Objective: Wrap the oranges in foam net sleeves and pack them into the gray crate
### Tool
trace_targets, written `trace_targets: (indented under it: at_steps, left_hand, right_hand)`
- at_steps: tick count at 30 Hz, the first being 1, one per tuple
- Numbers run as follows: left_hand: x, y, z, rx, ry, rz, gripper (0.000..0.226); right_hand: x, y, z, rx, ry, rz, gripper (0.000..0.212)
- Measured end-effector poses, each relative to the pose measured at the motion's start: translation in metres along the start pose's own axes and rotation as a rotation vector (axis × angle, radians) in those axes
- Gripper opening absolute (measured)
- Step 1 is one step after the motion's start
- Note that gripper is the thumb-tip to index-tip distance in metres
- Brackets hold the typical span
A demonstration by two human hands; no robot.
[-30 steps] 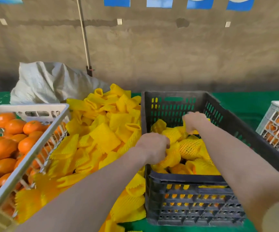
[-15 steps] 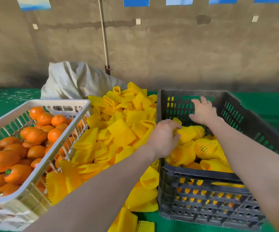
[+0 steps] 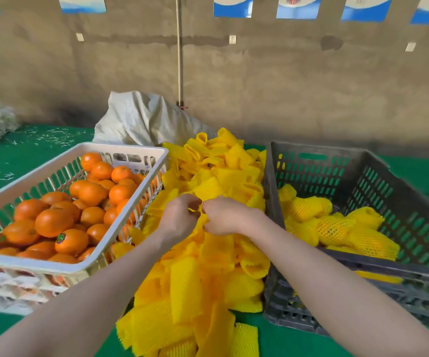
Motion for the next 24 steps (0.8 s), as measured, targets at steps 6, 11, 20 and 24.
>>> trace_targets:
  at_steps: [6, 11, 20, 24]
  left_hand:
    - [0.045, -0.029, 0.021, -0.043, -0.065, 0.075, 0.024]
    - [0.067, -0.044, 0.029, -0.001, -0.221, 0.291, 0.026]
    - [0.054, -0.061, 0.028, 0.100, -0.456, 0.827, 0.029]
    - [0.063, -0.080, 0.027, 0.063, -0.267, 0.722, 0.020]
  right_hand:
    - [0.001, 0.072, -0.007, 0.382, 0.128, 0.149, 0.085]
    - [-0.010, 0.045, -0.009, -0.049, 0.224, -0.070, 0.045]
    - [0.073, 0.003, 0.017, -0.393, -0.094, -0.462, 0.049]
    - [0.074, -0.026, 0.010, -0.620, -0.012, -0.709, 0.041]
Point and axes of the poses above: each hand's wrist, its own z-axis away from the middle knuckle, its own y-axis out of the palm, x = y × z, the point moved 5 cm from there along -z, towards the middle knuckle, and after that the axes turned 1 degree about z, right-handed, at the moved point
